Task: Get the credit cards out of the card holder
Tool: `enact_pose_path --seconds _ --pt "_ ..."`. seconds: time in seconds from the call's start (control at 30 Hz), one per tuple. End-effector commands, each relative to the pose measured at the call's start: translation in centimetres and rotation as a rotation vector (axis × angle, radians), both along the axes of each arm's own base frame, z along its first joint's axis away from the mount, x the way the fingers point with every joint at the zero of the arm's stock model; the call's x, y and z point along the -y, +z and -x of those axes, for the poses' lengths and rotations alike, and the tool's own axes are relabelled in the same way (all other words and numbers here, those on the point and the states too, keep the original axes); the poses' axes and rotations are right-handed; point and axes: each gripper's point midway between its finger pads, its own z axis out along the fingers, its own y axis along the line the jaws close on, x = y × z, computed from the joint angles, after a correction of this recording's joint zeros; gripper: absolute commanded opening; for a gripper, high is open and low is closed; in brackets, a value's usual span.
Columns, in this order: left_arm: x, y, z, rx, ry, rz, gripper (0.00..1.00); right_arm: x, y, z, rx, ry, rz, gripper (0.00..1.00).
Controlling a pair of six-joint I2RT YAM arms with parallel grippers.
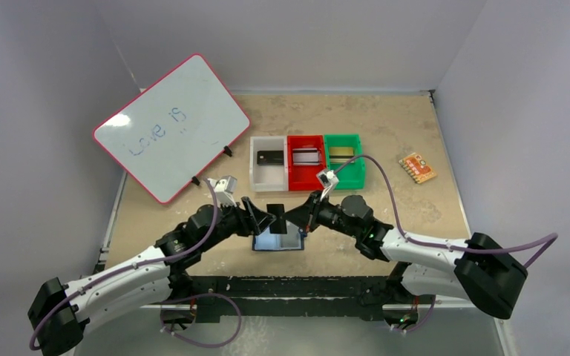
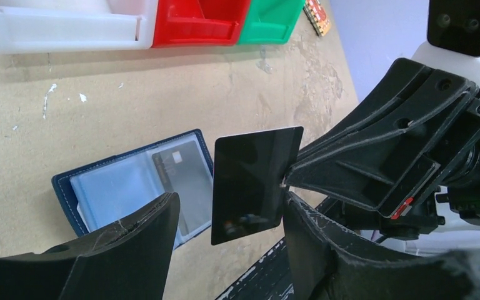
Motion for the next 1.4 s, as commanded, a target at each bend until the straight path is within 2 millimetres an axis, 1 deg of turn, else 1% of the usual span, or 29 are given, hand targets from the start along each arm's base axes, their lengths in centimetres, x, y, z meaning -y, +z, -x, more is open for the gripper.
enact_pose_path --seconds 0.0,0.1,0.17,0.23,0.33,0.47,0.53,0.67,0.77,0.87,1.0,1.03,1.13,1.17,1.27,1.33,1.37 --pt "0.7 2.8 0.1 0.072 -0.033 0.106 0.61 -0.3 2.9 0.3 0.058 0.022 -0.092 0.00" --pt "1.4 3.9 0.8 0.108 -0.101 0.138 0.63 -0.2 3.3 0.6 0.053 0.032 -0.113 0.00" --pt "2.0 4.2 1.3 0.110 -0.153 0.140 0.63 -0.4 3.8 1.0 0.054 0.052 -0.131 0.00" --pt "2.2 4.6 1.3 0.118 -0.172 0.144 0.63 -0.5 4.2 1.3 0.055 0.068 -0.143 0.00" --pt "1.8 5.2 1.0 0.140 -0.160 0.154 0.63 -0.4 4.3 1.4 0.051 0.072 -0.150 0.00" --pt "0.8 5.2 0.4 0.141 -0.143 0.142 0.62 -0.5 4.6 1.5 0.048 0.084 -0.161 0.00" --pt "0.9 5.6 0.6 0.151 -0.166 0.168 0.60 -0.5 4.9 1.6 0.054 0.091 -0.172 0.00" --pt "1.5 6.0 1.2 0.156 -0.233 0.212 0.48 -0.5 5.5 1.6 0.057 0.101 -0.200 0.00" --pt "1.9 6.7 1.6 0.164 -0.271 0.259 0.35 -0.6 6.0 1.7 0.057 0.120 -0.216 0.00" --pt "1.8 7.8 1.9 0.191 -0.291 0.293 0.21 -0.6 6.1 1.6 0.053 0.123 -0.225 0.00" --pt "1.7 8.0 2.1 0.197 -0.306 0.301 0.03 -0.5 6.3 1.5 0.052 0.134 -0.242 0.00" --pt "1.7 8.1 2.1 0.197 -0.307 0.306 0.00 -0.5 6.2 1.5 0.047 0.134 -0.243 0.00" --pt "1.7 8.6 2.1 0.206 -0.306 0.329 0.00 -0.5 6.4 1.5 0.040 0.141 -0.253 0.00" --pt "1.8 8.8 2.3 0.212 -0.312 0.343 0.00 -0.5 6.5 1.6 0.041 0.149 -0.260 0.01" --pt "1.9 9.6 2.5 0.225 -0.325 0.380 0.00 -0.7 7.0 1.8 0.040 0.165 -0.284 0.11" --pt "2.0 9.9 2.6 0.231 -0.334 0.393 0.00 -0.7 7.2 1.8 0.039 0.171 -0.297 0.21" --pt "2.0 10.1 2.7 0.237 -0.338 0.400 0.00 -0.7 7.2 1.8 0.036 0.169 -0.301 0.24"
